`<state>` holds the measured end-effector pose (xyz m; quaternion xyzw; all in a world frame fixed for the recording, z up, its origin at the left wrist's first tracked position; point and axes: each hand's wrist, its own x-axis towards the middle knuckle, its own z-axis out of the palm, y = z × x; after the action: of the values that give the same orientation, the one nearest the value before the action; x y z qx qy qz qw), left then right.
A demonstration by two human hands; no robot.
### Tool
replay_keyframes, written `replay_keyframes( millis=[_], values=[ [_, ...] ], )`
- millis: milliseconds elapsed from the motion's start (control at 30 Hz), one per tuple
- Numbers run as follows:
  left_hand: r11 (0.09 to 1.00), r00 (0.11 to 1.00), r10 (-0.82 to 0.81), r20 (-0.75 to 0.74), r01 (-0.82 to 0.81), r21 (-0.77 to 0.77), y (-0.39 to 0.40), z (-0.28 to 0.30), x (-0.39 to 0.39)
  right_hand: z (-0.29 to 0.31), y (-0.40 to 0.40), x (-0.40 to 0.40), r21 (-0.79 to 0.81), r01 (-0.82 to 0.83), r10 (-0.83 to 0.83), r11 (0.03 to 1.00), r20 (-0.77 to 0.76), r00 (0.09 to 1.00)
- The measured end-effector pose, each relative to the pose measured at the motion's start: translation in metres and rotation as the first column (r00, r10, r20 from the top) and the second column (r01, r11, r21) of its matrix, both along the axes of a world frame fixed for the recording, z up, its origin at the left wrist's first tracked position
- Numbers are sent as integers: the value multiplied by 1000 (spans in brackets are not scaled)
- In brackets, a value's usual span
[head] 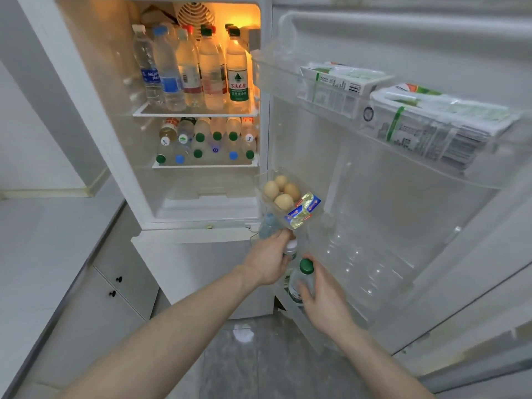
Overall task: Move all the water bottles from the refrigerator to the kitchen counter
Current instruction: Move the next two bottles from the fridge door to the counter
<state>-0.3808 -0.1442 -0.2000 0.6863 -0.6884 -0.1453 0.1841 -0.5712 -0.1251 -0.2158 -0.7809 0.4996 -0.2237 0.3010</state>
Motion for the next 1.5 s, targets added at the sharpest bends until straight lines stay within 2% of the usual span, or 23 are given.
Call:
replay_keyframes(
  millis=[133,300,433,533,767,900,1033,1133,1333,1500],
  values=[
    [999,997,34,-62,-37,-38,5,-1,-9,2,-1,3,32,-66,63,997,93,994],
    [994,994,99,-36,-100,-36,11,2,0,6,-3,3,63,-116,107,991,128,986],
    [994,994,108,18,-108,12,18,3,10,4,0,5,81,-108,94,991,165,982],
    [994,994,106,3,-106,9,26,5,5,4,3,5,83,-130,112,988,187,976],
    [982,986,151,65,-142,-127,64,15,-8,9,11,0,45,-129,116,991,213,970],
    [950,982,187,-39,-191,-248,94,24,-7,13,28,4,-112,-133,157,985,252,955],
    [893,950,240,-199,-296,-339,134,36,-3,30,48,11,-160,-186,224,969,268,937],
    [851,917,293,-269,-379,-363,162,46,4,41,60,16,-168,-197,244,966,340,908],
    [775,821,436,-370,-551,-310,263,52,38,70,105,58,-153,-296,333,943,423,843],
    [698,729,571,-376,-673,-245,358,51,60,78,159,96,-45,-485,459,873,411,788]
  ],
)
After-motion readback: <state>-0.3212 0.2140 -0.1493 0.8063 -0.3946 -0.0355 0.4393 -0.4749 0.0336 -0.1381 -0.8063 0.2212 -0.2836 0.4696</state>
